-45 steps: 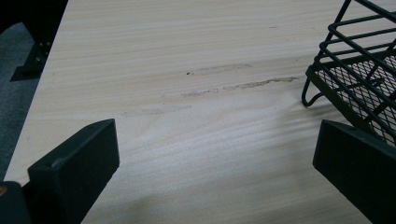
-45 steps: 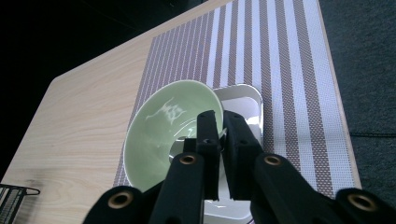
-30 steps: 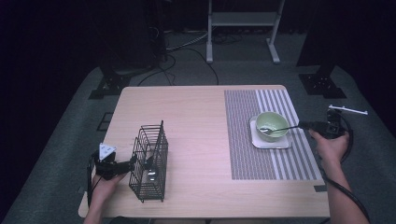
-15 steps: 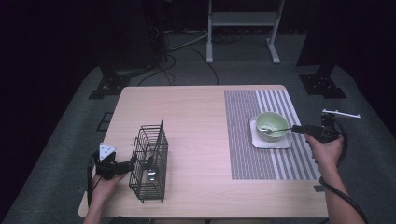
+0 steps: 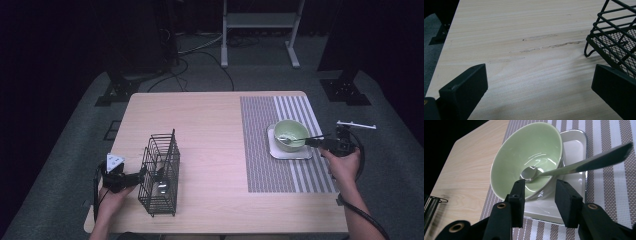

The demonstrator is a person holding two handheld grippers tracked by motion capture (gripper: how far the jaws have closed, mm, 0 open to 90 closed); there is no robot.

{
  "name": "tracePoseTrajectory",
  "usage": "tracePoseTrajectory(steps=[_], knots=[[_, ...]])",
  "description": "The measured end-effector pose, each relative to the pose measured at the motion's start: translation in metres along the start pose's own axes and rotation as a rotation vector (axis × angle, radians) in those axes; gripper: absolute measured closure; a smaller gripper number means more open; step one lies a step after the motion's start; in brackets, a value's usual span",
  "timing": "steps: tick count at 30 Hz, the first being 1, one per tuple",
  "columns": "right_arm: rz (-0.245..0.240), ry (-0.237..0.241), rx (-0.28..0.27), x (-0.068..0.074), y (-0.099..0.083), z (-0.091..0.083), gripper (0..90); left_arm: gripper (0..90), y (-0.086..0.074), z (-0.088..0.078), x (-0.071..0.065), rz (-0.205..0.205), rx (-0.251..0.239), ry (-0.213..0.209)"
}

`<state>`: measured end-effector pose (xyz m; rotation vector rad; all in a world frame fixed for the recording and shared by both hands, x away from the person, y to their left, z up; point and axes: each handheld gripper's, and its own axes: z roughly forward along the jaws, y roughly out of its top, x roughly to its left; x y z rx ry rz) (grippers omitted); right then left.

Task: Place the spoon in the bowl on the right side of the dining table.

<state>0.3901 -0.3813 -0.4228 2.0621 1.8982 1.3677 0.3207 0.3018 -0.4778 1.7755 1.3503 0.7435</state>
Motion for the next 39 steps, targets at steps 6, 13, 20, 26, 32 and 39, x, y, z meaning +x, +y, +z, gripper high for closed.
tracePoseTrajectory(steps=[6, 13, 20, 26, 32, 39], knots=[[0.001, 0.006, 0.007, 0.0, -0.003, 0.002, 58.2, 0.0, 0.0, 0.0, 0.0, -0.004, -0.003, 0.0], [-0.011, 0.005, 0.026, 0.0, -0.009, 0.007, 57.8, 0.0, 0.0, 0.0, 0.0, -0.002, -0.001, -0.001], [-0.027, 0.007, 0.042, 0.001, -0.016, 0.01, 57.2, 0.0, 0.0, 0.0, 0.0, -0.001, -0.001, 0.0], [-0.045, 0.008, 0.054, 0.004, -0.021, 0.011, 56.4, 0.0, 0.0, 0.0, 0.0, -0.001, -0.001, 0.001], [-0.063, 0.017, 0.064, 0.008, -0.025, 0.012, 55.0, 0.0, 0.0, 0.0, 0.0, -0.001, -0.001, 0.0], [-0.084, 0.024, 0.08, 0.011, -0.031, 0.01, 53.5, 0.0, 0.0, 0.0, 0.0, 0.001, -0.002, 0.001]])
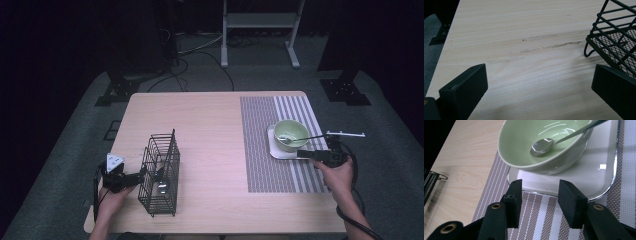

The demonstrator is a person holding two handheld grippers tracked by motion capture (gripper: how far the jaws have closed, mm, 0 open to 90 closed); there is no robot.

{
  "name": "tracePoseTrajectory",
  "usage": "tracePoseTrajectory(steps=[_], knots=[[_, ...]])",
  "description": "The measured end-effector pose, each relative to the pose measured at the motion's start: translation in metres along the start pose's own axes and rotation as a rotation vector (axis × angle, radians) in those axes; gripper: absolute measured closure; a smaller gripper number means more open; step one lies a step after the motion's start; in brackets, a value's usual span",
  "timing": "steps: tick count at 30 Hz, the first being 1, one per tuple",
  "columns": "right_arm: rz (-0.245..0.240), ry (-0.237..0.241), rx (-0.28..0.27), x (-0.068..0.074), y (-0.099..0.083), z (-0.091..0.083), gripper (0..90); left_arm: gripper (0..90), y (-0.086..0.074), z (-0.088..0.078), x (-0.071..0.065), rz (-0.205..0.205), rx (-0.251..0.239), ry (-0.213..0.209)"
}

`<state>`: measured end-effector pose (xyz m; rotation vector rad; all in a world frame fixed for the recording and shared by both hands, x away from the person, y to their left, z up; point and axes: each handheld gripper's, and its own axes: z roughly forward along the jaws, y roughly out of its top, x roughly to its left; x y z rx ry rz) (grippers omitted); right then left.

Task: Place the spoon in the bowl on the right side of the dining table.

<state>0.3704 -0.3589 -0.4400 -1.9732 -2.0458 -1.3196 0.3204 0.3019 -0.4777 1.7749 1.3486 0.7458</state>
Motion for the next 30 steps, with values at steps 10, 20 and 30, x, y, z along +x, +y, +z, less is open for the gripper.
tracePoseTrajectory(steps=[10, 20, 30], knots=[[-0.022, 0.026, 0.013, 0.005, -0.006, -0.002, 51.3, 0.0, 0.0, 0.0, 0.0, -0.001, 0.0, 0.0], [-0.055, 0.059, 0.025, 0.015, -0.014, -0.001, 49.6, 0.0, 0.0, 0.0, 0.0, 0.0, -0.001, 0.0], [-0.098, 0.07, 0.054, 0.025, -0.022, 0.0, 49.0, 0.0, 0.0, 0.0, 0.0, 0.0, 0.001, 0.001]])
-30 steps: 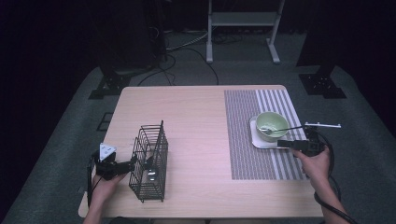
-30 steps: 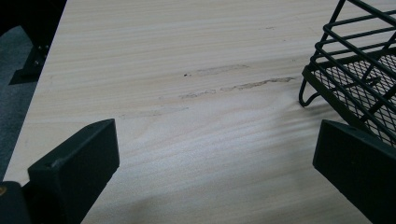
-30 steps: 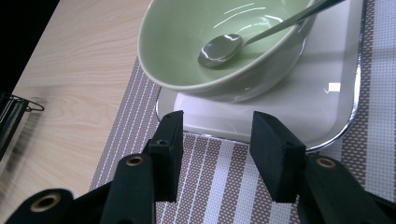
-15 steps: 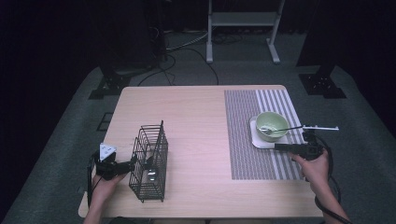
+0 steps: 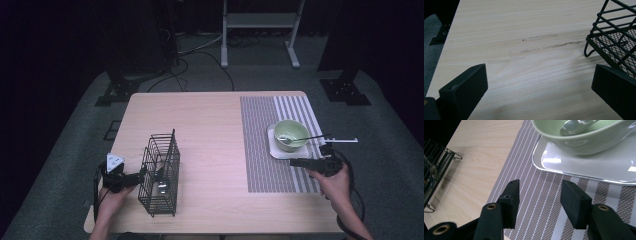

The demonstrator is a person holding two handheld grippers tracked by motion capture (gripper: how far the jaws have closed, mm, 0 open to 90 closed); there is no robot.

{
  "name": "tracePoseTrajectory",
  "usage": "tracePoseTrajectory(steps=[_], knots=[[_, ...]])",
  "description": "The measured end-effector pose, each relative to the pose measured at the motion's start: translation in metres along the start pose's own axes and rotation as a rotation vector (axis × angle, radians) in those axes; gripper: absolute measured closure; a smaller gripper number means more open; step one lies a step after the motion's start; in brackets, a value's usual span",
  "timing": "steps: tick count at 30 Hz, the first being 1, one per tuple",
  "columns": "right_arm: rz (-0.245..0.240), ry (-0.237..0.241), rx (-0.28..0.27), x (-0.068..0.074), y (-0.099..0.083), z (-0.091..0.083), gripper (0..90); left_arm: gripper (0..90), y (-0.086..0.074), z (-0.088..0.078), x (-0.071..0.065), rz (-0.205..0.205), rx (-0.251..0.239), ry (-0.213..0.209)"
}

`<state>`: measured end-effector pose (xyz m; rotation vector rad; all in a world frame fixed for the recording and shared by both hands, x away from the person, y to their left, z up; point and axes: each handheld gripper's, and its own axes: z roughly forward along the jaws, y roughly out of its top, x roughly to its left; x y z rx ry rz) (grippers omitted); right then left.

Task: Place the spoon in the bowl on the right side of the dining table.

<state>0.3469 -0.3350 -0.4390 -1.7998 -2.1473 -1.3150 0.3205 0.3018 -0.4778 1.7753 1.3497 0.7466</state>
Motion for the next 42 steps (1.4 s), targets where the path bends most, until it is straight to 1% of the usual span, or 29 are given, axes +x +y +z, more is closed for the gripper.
tracePoseTrajectory(steps=[6, 18, 23, 30, 42], knots=[[-0.032, 0.009, 0.013, 0.008, -0.005, 0.001, 48.9, 0.0, 0.0, 0.0, 0.0, 0.0, 0.001, 0.001], [-0.067, 0.046, 0.032, 0.023, -0.012, 0.002, 49.0, 0.0, 0.0, 0.0, 0.0, -0.001, 0.002, 0.0], [-0.077, 0.054, 0.044, 0.026, -0.018, 0.003, 48.7, 0.0, 0.0, 0.0, 0.0, -0.001, 0.002, 0.0], [-0.073, 0.081, 0.047, 0.027, -0.028, 0.005, 48.6, 0.0, 0.0, 0.0, 0.0, -0.001, 0.0, 0.001], [-0.099, 0.103, 0.052, 0.037, -0.039, 0.009, 48.1, 0.0, 0.0, 0.0, 0.0, -0.001, 0.0, -0.001]])
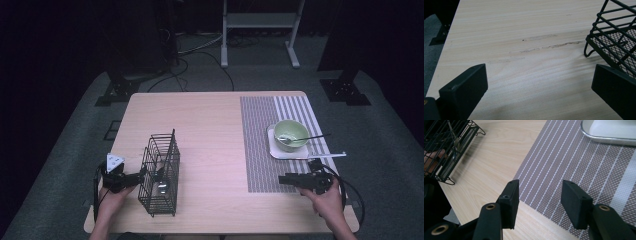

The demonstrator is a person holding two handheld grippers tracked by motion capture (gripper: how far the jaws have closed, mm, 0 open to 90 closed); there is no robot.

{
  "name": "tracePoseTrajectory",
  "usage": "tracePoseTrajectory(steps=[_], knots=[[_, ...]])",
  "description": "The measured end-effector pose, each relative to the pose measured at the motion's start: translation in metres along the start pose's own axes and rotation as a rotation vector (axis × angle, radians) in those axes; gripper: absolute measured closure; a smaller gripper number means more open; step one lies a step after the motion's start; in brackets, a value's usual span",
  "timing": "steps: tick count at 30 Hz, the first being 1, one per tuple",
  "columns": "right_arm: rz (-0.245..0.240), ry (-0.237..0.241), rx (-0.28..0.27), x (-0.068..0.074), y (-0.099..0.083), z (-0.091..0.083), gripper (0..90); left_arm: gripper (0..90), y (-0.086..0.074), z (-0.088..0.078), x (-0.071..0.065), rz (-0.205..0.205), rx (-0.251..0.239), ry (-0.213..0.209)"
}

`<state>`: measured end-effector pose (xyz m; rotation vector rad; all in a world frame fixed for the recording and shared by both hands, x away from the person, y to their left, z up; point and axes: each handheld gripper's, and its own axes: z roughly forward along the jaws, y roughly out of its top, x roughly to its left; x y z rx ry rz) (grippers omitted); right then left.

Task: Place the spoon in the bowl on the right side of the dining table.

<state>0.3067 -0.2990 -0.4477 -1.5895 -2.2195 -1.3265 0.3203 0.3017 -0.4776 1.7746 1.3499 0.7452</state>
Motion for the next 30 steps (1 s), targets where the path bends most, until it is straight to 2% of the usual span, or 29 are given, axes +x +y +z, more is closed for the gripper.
tracePoseTrajectory(steps=[8, 22, 30], knots=[[0.001, 0.014, 0.0, 0.003, -0.006, 0.002, 47.6, 0.0, 0.0, 0.0, 0.0, 0.0, 0.0, 0.0], [-0.026, 0.012, -0.014, 0.011, -0.021, 0.002, 46.6, 0.0, 0.0, 0.0, 0.0, 0.001, 0.0, 0.001], [-0.027, 0.021, -0.078, 0.012, -0.029, 0.0, 45.3, 0.0, 0.0, 0.0, 0.0, 0.003, 0.002, 0.001]])
